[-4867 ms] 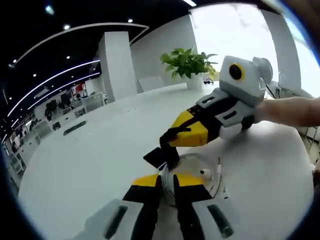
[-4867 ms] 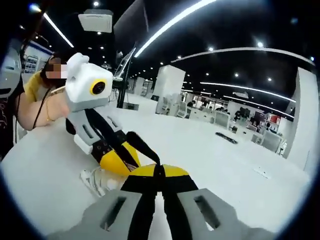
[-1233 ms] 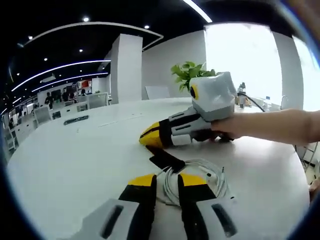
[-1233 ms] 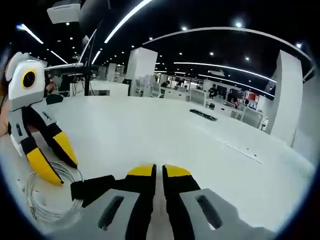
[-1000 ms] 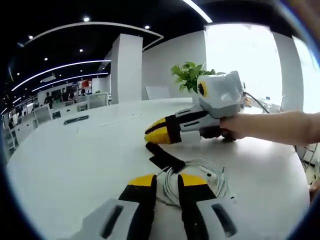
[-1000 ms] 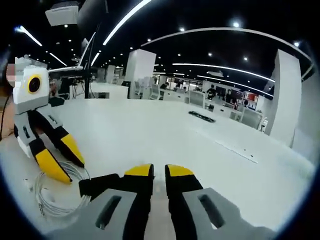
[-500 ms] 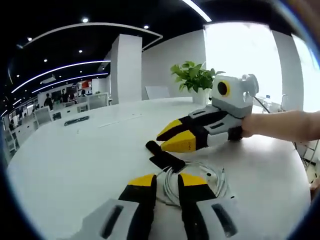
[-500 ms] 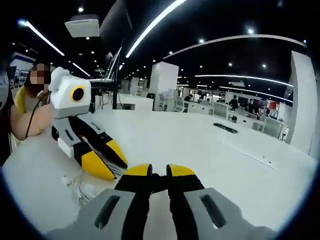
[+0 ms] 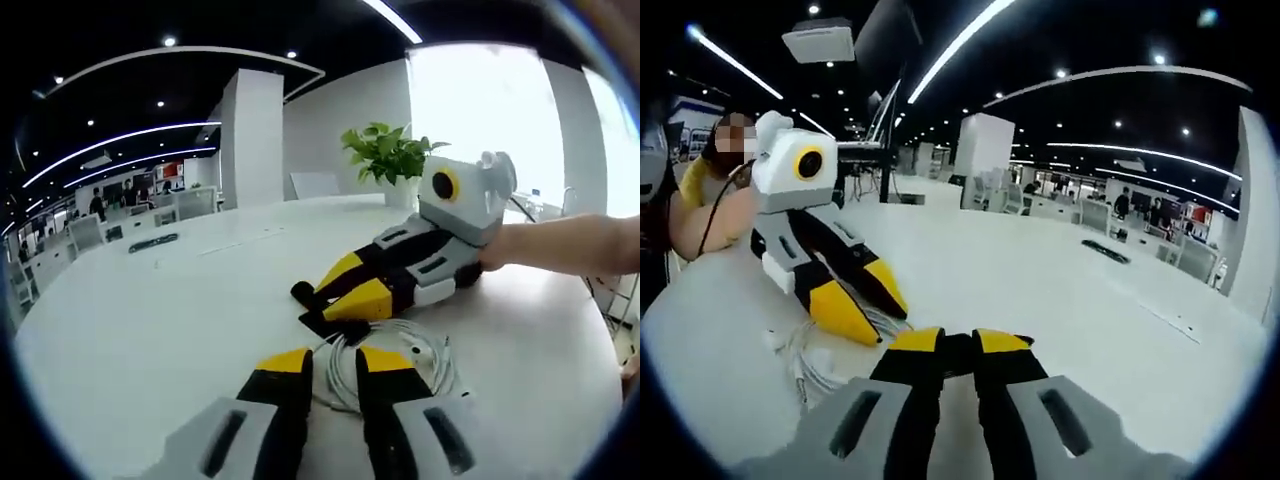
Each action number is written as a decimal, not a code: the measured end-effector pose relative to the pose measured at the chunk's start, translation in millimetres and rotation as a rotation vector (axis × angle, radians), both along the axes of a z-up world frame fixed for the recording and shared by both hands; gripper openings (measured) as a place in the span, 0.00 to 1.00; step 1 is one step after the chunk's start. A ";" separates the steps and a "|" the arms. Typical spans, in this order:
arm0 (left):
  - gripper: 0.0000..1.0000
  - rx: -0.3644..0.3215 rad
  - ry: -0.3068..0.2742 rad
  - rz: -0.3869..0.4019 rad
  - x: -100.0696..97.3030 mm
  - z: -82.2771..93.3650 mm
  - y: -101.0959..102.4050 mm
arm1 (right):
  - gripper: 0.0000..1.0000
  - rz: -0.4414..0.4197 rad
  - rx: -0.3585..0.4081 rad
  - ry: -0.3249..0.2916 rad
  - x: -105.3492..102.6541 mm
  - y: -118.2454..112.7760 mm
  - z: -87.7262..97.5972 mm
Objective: Peel open the Velcro strap on the desktop, arrange the wired earphones neatly onto it, and close the Velcro strap to secure them.
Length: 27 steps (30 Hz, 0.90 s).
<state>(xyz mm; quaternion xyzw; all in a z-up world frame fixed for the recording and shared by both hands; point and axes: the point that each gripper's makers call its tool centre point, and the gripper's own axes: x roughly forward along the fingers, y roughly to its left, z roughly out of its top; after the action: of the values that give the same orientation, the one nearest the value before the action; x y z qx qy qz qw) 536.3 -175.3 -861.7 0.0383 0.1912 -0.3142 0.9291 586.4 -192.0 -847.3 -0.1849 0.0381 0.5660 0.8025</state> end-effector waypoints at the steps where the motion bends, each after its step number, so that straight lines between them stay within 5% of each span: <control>1: 0.22 0.000 0.000 0.000 -0.1 0.1 0.1 | 0.13 -0.005 -0.070 -0.045 3.8 -3.8 -6.6; 10: 0.22 0.008 -0.003 0.000 1.4 0.6 2.0 | 0.11 0.026 -0.103 -0.076 7.4 8.5 -0.6; 12: 0.22 0.007 -0.004 0.001 1.6 0.7 2.3 | 0.11 -0.012 -0.107 -0.037 13.3 8.0 -2.0; 27: 0.22 -0.002 -0.006 0.003 0.8 0.4 2.0 | 0.11 -0.159 -0.059 -0.021 51.7 3.1 -2.7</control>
<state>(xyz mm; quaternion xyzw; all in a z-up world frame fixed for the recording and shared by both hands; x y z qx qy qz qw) 537.1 -173.3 -861.3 0.0379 0.1884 -0.3129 0.9301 638.1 -188.9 -850.0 -0.2110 0.0609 0.4972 0.8394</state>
